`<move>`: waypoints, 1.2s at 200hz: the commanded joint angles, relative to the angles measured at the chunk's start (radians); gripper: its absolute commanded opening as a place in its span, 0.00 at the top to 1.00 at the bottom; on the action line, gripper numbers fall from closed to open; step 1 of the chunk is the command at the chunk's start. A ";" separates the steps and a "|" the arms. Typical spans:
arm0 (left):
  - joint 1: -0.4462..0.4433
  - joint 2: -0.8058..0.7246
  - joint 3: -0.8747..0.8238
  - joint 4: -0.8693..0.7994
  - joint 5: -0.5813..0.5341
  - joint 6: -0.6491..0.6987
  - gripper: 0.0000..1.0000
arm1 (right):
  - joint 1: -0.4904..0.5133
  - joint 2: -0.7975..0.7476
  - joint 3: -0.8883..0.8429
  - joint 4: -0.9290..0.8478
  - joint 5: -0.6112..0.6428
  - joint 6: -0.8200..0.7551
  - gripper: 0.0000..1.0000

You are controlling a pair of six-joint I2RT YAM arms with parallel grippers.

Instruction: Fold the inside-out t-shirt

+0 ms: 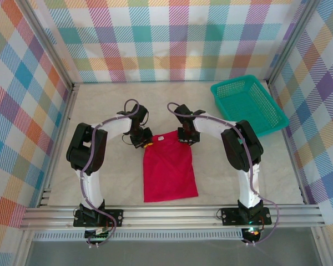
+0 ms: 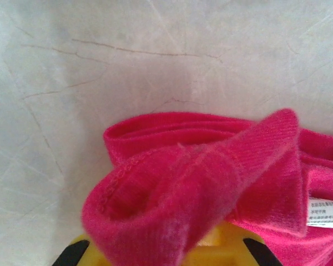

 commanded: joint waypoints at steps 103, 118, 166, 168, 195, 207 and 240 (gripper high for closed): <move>0.003 -0.171 0.071 -0.135 -0.072 0.021 1.00 | -0.011 -0.222 -0.059 0.092 -0.118 -0.067 1.00; 0.008 -0.220 0.071 -0.139 -0.066 0.016 1.00 | -0.013 -0.269 -0.071 0.084 -0.118 -0.057 1.00; 0.009 -0.315 0.087 -0.137 -0.034 -0.006 1.00 | -0.014 -0.370 -0.064 0.072 -0.122 -0.046 1.00; 0.009 -0.316 0.089 -0.138 -0.035 -0.007 1.00 | -0.015 -0.373 -0.062 0.071 -0.121 -0.047 1.00; 0.013 -0.318 0.128 -0.162 -0.046 0.001 1.00 | -0.025 -0.396 -0.030 0.053 -0.109 -0.058 1.00; 0.017 -0.309 0.149 -0.166 -0.044 0.004 1.00 | -0.037 -0.393 -0.011 0.050 -0.114 -0.061 1.00; 0.040 -0.229 0.288 -0.159 -0.024 0.037 1.00 | -0.089 -0.339 0.100 0.051 -0.135 -0.081 1.00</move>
